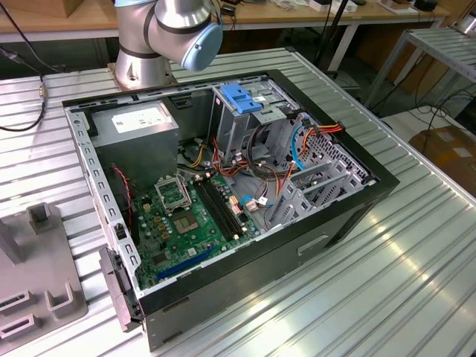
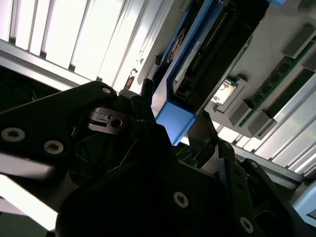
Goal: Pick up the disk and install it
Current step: 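Pick up the disk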
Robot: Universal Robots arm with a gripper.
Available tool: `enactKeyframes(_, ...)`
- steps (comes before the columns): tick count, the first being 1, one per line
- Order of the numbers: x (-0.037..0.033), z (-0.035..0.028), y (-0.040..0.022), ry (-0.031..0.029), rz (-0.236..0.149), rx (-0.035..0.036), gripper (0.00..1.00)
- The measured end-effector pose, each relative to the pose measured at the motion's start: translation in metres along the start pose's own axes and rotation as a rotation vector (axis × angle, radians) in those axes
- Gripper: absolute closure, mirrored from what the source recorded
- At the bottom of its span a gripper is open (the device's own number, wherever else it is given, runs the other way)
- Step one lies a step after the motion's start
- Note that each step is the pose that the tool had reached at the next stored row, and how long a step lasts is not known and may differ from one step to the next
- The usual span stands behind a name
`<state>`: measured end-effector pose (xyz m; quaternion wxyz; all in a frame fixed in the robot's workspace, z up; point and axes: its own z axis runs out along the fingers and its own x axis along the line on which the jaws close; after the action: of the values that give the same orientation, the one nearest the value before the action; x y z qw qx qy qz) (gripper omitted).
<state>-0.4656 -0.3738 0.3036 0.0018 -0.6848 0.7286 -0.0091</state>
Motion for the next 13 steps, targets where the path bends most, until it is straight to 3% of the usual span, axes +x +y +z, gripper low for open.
enactKeyframes(5, 0.0009, 0.0003, -0.0001, -0.0002, 0.004, 0.0003, 0.44)
enactKeyframes(13, 0.0004, 0.0005, 0.0000, 0.0006, 0.047, -0.0003, 0.44)
